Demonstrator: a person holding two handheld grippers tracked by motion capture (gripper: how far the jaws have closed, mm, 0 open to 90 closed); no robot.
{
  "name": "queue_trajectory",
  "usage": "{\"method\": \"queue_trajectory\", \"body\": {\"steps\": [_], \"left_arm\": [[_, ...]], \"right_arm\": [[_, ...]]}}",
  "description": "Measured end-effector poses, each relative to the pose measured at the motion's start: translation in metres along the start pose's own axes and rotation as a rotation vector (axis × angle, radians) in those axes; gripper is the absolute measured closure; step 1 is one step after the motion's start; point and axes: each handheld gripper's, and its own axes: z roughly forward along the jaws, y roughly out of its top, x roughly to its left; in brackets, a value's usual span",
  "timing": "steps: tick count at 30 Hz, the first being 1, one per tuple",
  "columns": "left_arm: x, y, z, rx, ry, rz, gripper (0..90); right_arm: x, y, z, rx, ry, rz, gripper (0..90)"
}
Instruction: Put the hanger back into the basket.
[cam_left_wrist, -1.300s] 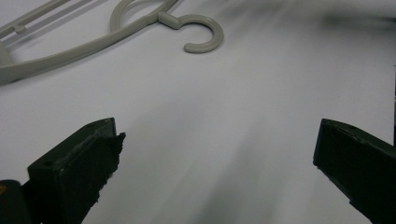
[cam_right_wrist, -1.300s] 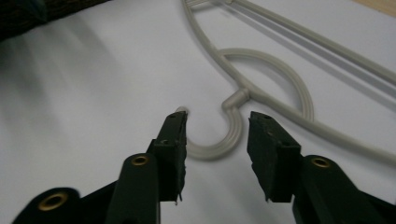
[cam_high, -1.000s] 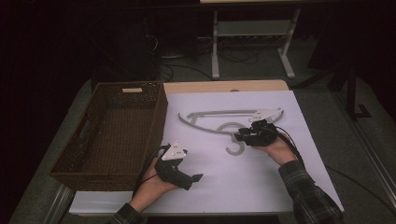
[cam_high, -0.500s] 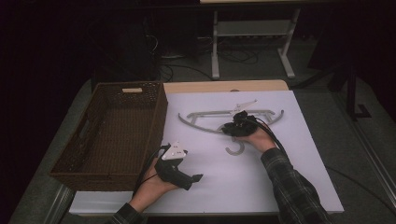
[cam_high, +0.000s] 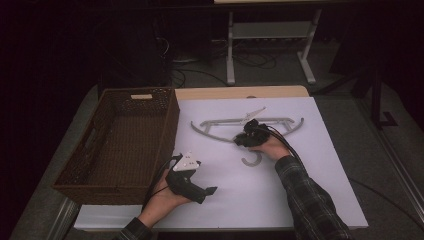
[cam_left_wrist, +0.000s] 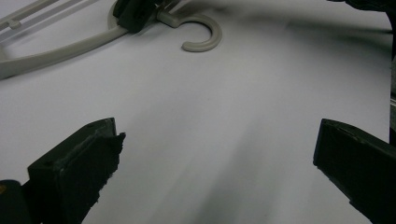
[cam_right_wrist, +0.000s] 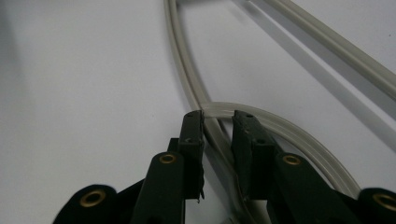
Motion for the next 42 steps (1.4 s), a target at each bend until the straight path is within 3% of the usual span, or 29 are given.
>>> {"method": "queue_trajectory", "body": {"steps": [9, 14, 24, 33, 37, 40, 41, 42], "left_arm": [[0.000, 0.000, 0.000, 0.002, 0.003, -0.001, 0.1], [0.000, 0.000, 0.000, 0.005, 0.005, 0.000, 0.1], [0.000, 0.000, 0.001, 0.008, 0.010, -0.002, 0.1], [0.000, 0.000, 0.000, 0.011, 0.012, 0.000, 0.1], [0.000, 0.000, 0.001, 0.012, 0.011, 0.000, 0.1], [0.000, 0.000, 0.001, 0.011, 0.011, 0.001, 0.1], [0.000, 0.000, 0.001, 0.011, 0.011, -0.001, 0.1], [0.000, 0.000, 0.001, 0.012, 0.010, -0.002, 0.1]], "right_arm": [[0.002, -0.004, -0.002, -0.006, 0.043, -0.013, 75.9], [0.010, -0.007, -0.006, 0.006, 0.078, -0.049, 77.2], [0.036, -0.023, -0.016, 0.008, 0.178, -0.118, 79.1], [0.069, -0.037, -0.029, 0.050, 0.274, -0.203, 80.0], [0.076, -0.041, -0.032, 0.059, 0.304, -0.228, 80.2], [0.081, -0.042, -0.039, 0.054, 0.297, -0.236, 76.9], [0.081, -0.043, -0.051, 0.001, 0.272, -0.212, 75.4], [0.081, -0.043, -0.051, 0.001, 0.272, -0.212, 75.4]]}}
